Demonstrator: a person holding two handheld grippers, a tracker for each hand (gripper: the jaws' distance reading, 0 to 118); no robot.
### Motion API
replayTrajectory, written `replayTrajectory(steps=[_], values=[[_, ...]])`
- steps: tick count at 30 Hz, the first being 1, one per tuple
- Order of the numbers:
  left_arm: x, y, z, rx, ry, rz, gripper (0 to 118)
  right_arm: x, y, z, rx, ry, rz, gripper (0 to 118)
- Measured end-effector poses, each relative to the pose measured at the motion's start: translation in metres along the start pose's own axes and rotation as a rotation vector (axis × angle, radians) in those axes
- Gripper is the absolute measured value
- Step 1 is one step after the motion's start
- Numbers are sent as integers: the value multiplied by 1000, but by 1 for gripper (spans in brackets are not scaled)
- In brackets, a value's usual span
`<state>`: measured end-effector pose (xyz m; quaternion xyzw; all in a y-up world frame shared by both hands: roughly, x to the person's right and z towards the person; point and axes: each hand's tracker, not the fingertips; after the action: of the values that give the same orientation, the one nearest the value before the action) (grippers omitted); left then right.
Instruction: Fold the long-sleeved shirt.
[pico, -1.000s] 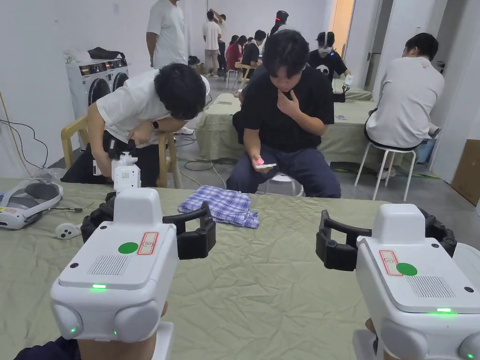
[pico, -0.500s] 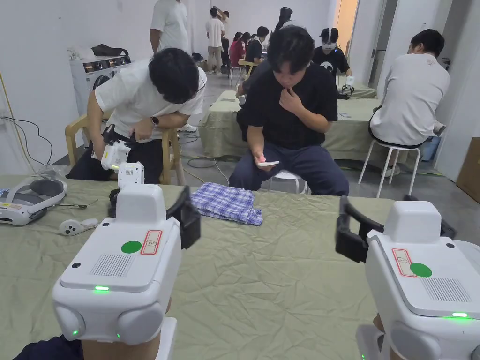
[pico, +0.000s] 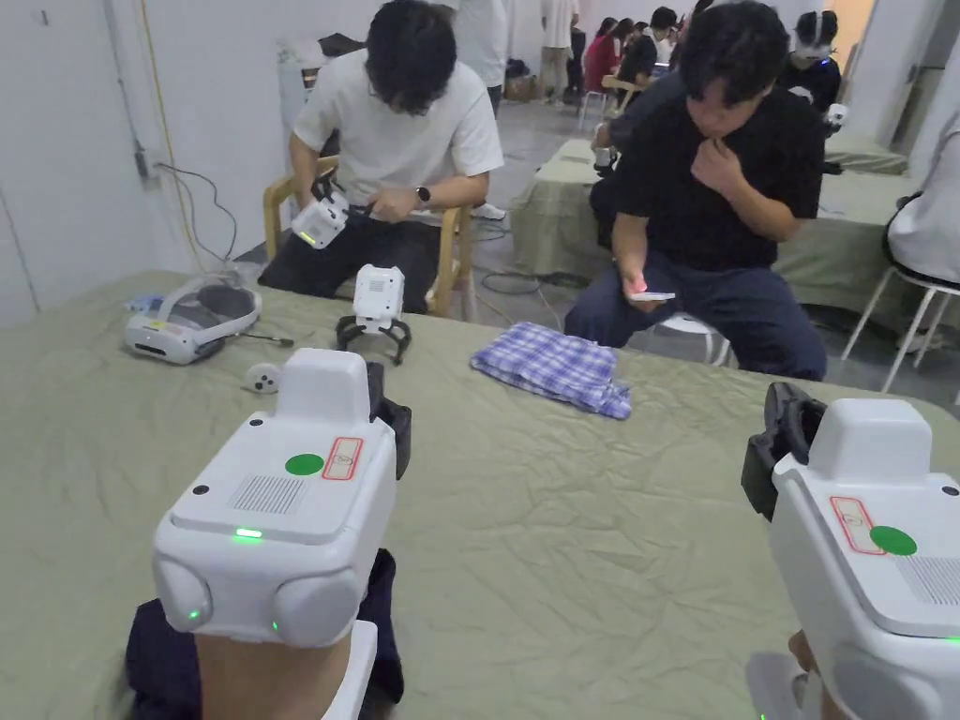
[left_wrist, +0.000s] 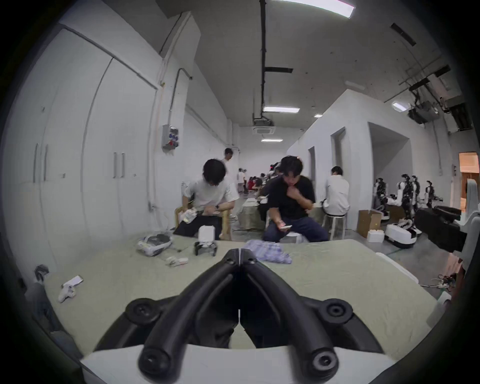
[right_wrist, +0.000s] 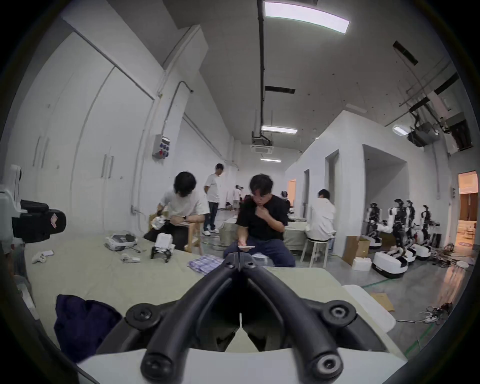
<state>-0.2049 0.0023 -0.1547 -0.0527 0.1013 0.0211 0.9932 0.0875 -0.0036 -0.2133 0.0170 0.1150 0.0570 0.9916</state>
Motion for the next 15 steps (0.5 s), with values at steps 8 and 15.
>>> replayTrajectory(steps=[8,15], values=[[-105,-60,23,-176,236,86,3,-123,-37,-26,-72,294,28,0],[-134,-119,0,-392,265,142,3,-180,-72,-34,-197,435,39,0]])
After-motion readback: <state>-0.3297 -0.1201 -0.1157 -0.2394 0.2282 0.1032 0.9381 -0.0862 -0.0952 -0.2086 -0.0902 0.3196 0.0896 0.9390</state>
